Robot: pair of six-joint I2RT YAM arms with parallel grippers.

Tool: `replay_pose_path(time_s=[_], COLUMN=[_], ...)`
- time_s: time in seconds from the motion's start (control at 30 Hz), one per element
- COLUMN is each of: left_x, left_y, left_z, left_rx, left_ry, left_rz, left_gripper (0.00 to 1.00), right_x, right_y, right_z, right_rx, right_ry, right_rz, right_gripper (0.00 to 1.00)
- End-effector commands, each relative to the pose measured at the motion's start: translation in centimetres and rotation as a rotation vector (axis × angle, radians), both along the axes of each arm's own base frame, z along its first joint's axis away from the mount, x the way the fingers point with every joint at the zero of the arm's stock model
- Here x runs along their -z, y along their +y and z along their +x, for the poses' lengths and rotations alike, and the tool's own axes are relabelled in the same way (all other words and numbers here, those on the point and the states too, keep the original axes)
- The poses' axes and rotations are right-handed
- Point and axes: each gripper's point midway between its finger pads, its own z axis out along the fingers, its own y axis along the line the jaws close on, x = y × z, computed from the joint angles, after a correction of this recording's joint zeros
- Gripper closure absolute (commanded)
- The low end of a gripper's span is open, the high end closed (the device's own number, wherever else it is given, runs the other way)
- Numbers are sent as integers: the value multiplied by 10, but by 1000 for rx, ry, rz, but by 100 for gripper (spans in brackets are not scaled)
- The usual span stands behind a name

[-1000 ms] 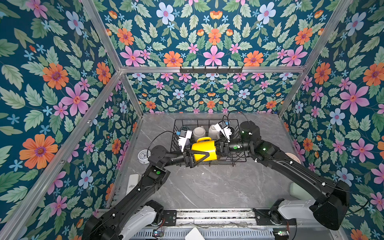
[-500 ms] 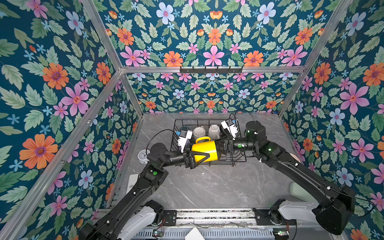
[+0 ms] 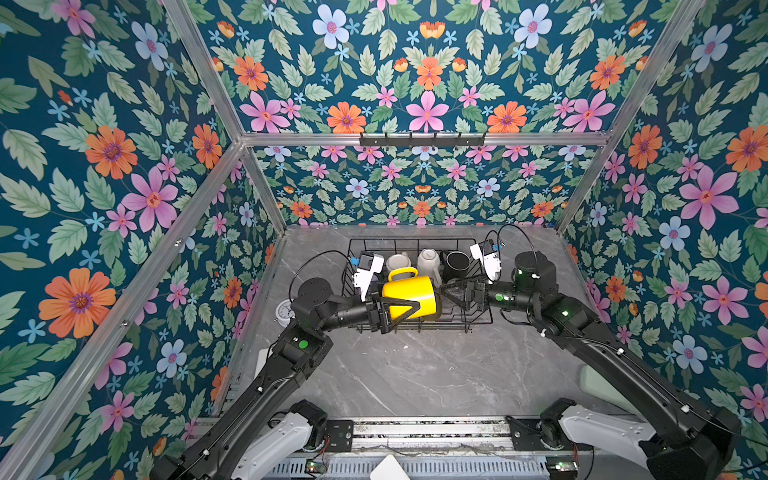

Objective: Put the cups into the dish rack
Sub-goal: 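Carry the yellow mug over the rack with the left gripper while the right draws back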

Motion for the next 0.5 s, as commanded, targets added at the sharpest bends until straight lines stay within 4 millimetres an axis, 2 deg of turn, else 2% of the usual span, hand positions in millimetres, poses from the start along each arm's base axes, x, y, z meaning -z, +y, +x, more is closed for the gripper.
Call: replay_pose_path(time_s=[0.0,0.17,0.47], left_x=[2,6,18], left_y=[4,8,19], left_z=[11,20,44], left_rx=[-74,-133,-271], left_ry=[-42,-34,9], left_rz=[56,115,253], left_gripper=[100,100,100], right_x=[4,-1,4], right_y=[-19,-35,-42], right_z=[9,12,15], right_rx=[111,190,228], right_ry=[-38,-78,-65], right_rz=[-68,-92,-112], right_gripper=[4,1,1])
